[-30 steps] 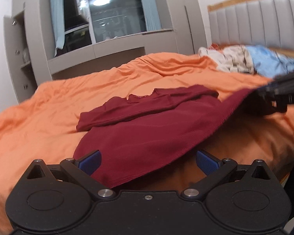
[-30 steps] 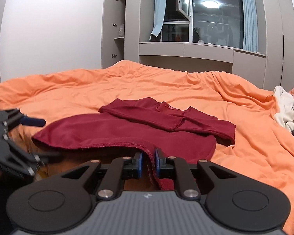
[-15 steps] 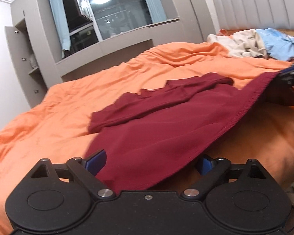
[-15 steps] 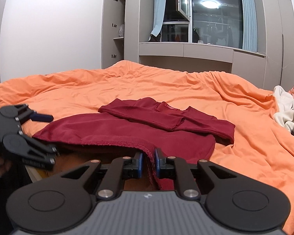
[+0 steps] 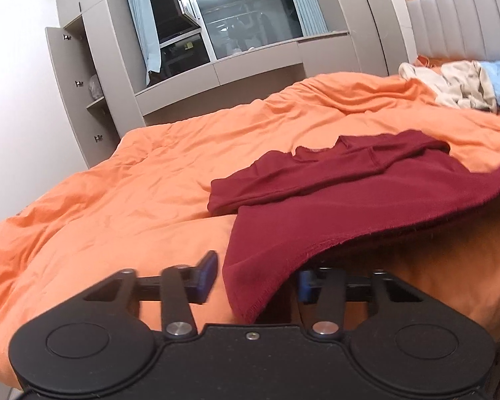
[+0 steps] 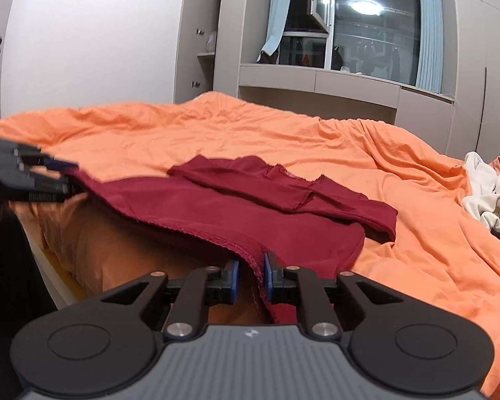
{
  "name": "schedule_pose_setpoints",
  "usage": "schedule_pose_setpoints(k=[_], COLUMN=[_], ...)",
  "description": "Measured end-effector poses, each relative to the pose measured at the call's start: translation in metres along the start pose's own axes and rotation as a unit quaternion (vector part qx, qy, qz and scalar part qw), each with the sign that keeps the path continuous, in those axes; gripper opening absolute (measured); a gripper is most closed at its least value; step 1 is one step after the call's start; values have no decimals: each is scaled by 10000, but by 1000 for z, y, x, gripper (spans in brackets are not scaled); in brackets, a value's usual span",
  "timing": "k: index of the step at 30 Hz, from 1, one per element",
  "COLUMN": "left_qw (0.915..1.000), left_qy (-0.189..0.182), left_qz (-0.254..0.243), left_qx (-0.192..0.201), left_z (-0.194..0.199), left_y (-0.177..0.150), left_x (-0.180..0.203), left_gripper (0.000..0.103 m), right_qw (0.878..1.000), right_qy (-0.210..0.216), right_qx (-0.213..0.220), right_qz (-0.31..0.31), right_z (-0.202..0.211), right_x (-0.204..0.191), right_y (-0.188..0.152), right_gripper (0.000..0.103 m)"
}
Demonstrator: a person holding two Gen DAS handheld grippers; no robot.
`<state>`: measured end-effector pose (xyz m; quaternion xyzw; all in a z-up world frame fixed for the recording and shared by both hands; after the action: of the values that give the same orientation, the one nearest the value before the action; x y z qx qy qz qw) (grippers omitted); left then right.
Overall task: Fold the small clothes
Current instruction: 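Close the right gripper on the shirt hem while the left gripper grasps the hem too, then lift the hem with both grippers and fold it over toward the collar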
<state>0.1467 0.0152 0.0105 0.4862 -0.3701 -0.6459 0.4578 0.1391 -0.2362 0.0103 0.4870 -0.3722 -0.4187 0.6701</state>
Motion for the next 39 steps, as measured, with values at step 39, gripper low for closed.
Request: schedule_pose_setpoints(k=[39], left_qw=[9826], left_qy=[-201], left_qz=[301], left_qx=[1824], left_z=[104], left_y=[97], left_x=[-8], left_gripper=[4], right_qw=[9567], right_qy=[-1904], right_qx=[1674], right_qz=[1431], right_z=[98], right_x=[-12], right_y=[56], right_gripper=[6])
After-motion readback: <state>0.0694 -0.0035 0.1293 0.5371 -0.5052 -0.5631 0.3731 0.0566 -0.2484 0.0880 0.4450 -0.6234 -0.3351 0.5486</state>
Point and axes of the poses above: each gripper's, at about its wrist camera, not at the fingertips, and z roughly against the way its jaws point, x to its right, y to its top, the point moved 7 cm from there along -z, roughly the way its jaws point, and after that the axes turned 12 degrees about x, right-handed, at the moved point
